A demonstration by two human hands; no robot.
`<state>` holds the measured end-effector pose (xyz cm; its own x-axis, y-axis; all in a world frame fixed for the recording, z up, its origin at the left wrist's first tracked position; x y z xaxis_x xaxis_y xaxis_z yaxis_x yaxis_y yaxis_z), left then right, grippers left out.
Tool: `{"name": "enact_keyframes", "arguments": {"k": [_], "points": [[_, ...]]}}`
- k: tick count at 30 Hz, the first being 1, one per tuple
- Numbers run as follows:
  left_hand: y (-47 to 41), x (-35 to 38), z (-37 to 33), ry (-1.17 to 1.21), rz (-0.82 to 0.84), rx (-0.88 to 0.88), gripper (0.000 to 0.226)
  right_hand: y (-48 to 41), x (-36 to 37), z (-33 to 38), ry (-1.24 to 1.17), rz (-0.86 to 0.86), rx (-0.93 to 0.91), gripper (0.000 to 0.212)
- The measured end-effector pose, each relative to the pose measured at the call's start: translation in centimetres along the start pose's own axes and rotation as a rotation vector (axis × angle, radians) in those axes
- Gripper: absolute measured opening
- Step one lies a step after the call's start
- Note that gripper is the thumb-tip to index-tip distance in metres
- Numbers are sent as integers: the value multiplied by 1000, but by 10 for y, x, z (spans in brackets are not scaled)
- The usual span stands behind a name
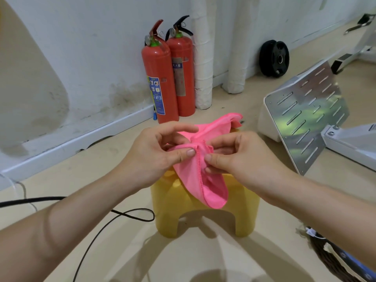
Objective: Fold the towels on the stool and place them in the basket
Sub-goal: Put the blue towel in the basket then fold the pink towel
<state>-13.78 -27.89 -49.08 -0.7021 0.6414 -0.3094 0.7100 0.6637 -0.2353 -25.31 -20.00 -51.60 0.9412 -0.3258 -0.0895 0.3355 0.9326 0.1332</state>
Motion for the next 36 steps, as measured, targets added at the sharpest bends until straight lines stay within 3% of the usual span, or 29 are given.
{"name": "enact_keyframes", "arguments": {"k": [5,14,24,31,36], "points": [[0,3,-5,-63,14,16,25,2,5,3,-9,78,7,17],[1,-2,-6,82,-37,8,23,-1,3,-8,-84,126,122,23],[0,4,-12,64,-64,107,11,-1,-2,4,3,46,30,22],[0,2,-13,-4,-163,141,8,1,6,0,-211,125,98,20],[-2,1,-15,-34,-186,100,11,2,8,10,-135,153,21,19]]}}
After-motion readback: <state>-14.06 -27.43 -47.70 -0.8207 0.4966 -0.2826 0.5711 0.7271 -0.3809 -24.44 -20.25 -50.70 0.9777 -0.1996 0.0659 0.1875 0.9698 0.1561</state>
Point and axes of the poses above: each hand's wrist, its own y-axis away from the middle knuckle, its own x-axis out of the palm, z = x × y, the point moved 9 cm from there along -y, towards the middle knuckle, and after that the axes turned 3 degrees about x, right-handed, at the moved point
